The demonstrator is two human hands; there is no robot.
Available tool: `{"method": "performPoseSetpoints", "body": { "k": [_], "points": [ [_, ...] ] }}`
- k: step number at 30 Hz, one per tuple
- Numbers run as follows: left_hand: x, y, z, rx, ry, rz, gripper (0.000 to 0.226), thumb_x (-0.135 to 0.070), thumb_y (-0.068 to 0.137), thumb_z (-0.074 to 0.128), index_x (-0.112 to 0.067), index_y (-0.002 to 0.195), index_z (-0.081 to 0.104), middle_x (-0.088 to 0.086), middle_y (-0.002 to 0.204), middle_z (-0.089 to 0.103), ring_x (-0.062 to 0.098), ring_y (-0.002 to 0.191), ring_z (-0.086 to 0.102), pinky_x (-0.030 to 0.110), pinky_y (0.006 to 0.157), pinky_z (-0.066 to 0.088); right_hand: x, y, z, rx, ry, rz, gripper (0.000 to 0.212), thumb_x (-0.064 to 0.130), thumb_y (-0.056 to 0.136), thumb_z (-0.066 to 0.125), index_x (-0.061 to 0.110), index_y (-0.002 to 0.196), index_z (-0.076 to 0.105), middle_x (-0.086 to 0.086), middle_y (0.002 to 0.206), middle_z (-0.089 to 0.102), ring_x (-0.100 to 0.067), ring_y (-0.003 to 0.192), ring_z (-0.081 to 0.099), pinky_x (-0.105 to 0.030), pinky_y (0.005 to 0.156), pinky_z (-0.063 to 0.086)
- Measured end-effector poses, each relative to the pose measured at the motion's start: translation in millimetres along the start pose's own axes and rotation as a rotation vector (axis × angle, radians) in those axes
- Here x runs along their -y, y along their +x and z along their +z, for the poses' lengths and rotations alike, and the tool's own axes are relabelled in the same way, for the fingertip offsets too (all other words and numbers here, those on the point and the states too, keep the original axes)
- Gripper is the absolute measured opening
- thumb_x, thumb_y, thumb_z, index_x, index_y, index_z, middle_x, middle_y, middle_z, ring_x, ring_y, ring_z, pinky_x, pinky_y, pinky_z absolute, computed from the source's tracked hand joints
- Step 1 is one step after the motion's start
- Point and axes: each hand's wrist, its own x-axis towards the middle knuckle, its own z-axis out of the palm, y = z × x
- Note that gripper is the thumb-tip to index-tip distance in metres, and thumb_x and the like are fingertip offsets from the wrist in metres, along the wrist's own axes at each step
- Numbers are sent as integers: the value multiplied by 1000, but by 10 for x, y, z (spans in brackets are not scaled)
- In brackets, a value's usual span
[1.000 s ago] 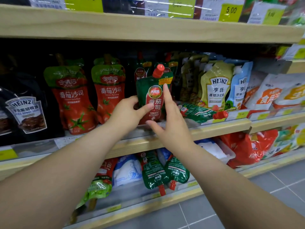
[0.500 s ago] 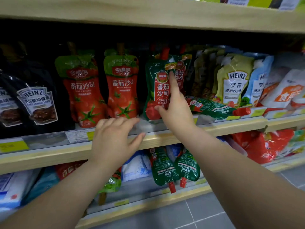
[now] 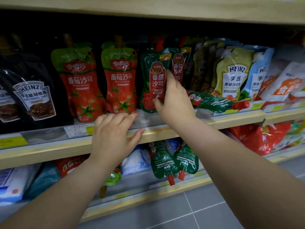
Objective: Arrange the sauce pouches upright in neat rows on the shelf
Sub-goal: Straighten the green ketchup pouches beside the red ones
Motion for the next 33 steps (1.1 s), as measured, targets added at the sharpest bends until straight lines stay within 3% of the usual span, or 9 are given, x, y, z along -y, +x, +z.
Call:
{"method": "performPoseSetpoints", "body": {
  "k": [5,10,12,14,17,23,26,31,33],
  "points": [
    [-112,38,5,-17,6,18,49,-54,82,55,-19,117,63,1,106,68,27,97,60,39,86,34,-49,-350,-485,-14,-515,-265,54,22,79,59,12,130,44,-13,124,52,-36,112,45,-48,100,34],
    [-478,154,49,-16,-60,77,53,-52,82,57,-19,123,60,2,120,64,29,107,57,41,96,32,-303,-479,-853,106,-802,-141,50,22,75,65,13,121,51,-17,121,52,-39,117,41,-58,109,20],
    [-637,243,61,9,-104,72,54,-52,82,57,-20,126,59,2,122,63,29,109,55,42,97,33,-418,-505,-946,144,-812,-66,42,17,77,62,13,117,51,-16,118,52,-38,114,42,-58,103,27],
    [-889,370,83,7,-152,91,56,-52,82,57,-21,128,57,1,123,62,27,111,54,41,98,32,-625,-541,-1108,111,-799,-17,33,7,76,58,10,108,52,-16,109,54,-37,106,47,-49,84,40],
    [-994,477,95,9,-160,127,58,-52,82,59,-23,132,53,0,126,60,26,115,53,40,100,29,-728,-544,-1126,38,-723,-64,20,-3,76,54,7,93,53,-14,92,56,-35,91,51,-36,58,31],
    [-1235,690,199,88,-370,76,61,-38,82,65,-29,138,43,-3,137,51,23,123,46,37,101,35,-741,-517,-1159,-139,-603,-229,15,-10,63,67,1,72,62,-15,71,57,-34,70,55,-28,47,26],
    [-1342,839,261,120,-553,-34,61,-38,82,68,-36,137,41,-6,138,50,17,123,48,29,94,42,-712,-441,-1229,-211,-524,-331,18,-12,62,63,-1,77,64,-17,74,58,-35,70,55,-29,48,28],
    [-1391,970,302,101,-715,-140,30,-37,88,61,-34,117,60,-9,109,67,11,100,60,27,79,47,-662,-249,-1257,-304,-514,-425,12,-4,68,68,-1,79,66,-17,80,60,-34,73,55,-31,53,25],
    [-1375,1006,299,102,-757,-187,24,-37,88,61,-34,112,62,-12,98,68,7,89,60,18,69,45,-670,-189,-1215,-366,-475,-452,22,-1,70,68,1,92,66,-18,92,62,-35,82,56,-34,56,33]
  ]
}}
